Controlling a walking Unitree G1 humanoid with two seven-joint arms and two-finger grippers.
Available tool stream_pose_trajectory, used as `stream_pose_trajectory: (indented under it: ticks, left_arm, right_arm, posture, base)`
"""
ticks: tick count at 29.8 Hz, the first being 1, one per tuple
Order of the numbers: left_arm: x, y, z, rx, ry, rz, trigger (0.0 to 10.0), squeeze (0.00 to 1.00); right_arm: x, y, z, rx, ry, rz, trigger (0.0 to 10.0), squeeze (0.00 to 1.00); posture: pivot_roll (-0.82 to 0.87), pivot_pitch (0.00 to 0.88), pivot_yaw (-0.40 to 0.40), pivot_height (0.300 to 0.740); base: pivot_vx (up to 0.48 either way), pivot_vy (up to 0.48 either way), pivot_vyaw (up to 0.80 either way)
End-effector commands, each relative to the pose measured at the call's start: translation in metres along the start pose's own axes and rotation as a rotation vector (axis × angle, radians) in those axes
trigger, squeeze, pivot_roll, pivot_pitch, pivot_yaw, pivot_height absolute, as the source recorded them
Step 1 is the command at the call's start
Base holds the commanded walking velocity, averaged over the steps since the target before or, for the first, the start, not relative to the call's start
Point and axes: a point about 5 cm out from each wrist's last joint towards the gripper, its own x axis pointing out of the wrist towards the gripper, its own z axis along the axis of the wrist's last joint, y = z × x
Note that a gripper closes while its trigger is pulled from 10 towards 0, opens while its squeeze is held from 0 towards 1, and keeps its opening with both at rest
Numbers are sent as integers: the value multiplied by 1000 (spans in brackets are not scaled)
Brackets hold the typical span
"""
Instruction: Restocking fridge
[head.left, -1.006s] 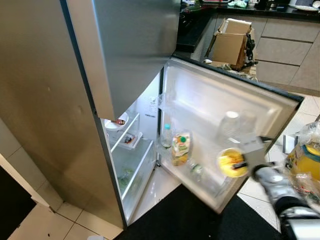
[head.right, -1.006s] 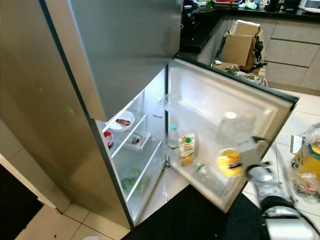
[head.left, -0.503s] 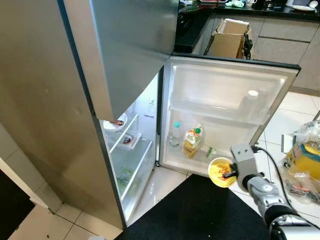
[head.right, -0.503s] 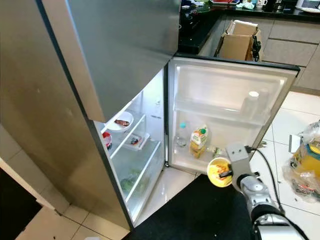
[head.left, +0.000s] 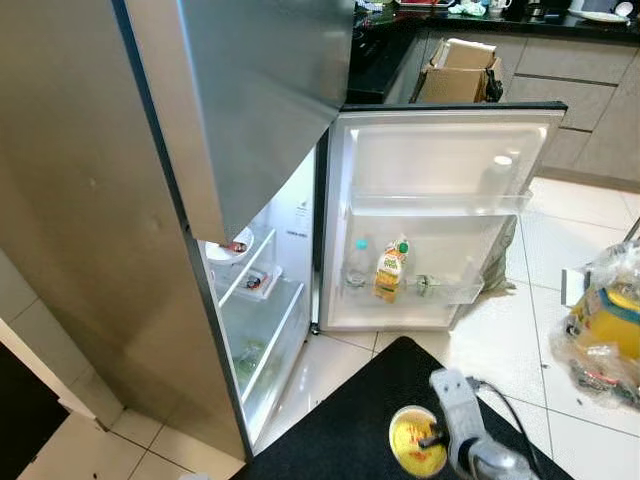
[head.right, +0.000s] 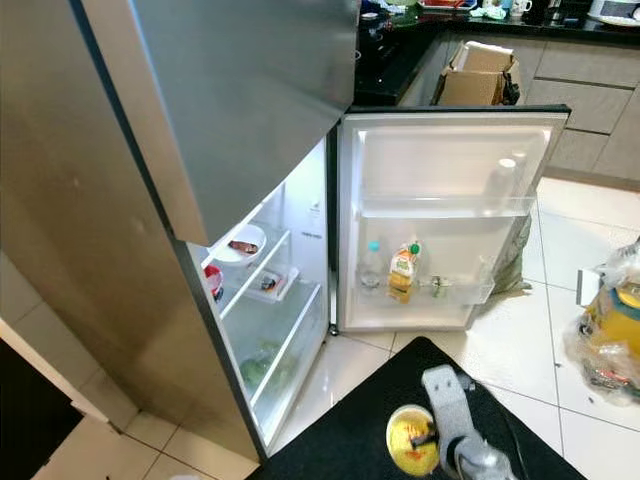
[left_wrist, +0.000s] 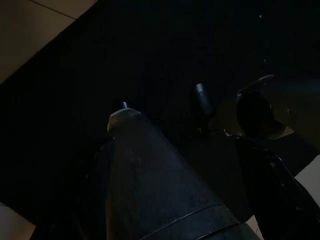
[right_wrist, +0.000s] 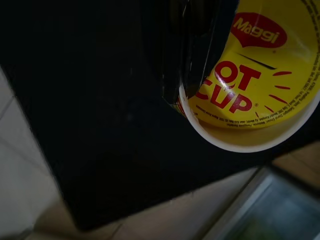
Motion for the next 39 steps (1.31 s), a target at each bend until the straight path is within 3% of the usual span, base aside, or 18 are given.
stream_pose_trajectory:
  ticks: [1, 9, 39]
  left_arm:
    - [-1, -2, -9, 21, 40, -13, 10000, 0]
    - [-1, -3, -9, 33, 46, -18, 10000, 0]
    - [-2, -2, -10, 46, 62, -34, 10000, 0]
  right_arm:
    - [-4, 9, -27, -2, 98, 16, 10000, 0]
    - [-15, 15, -64, 13, 218, 5, 10000, 0]
    - [-21, 21, -81, 0, 265, 7, 10000, 0]
  posture:
    - [-76, 27, 19, 740]
    - [-79, 28, 21, 740]
    - [-84, 27, 35, 740]
  base:
    - [0, 0, 0]
    - [0, -312, 0]
    - [0, -447, 0]
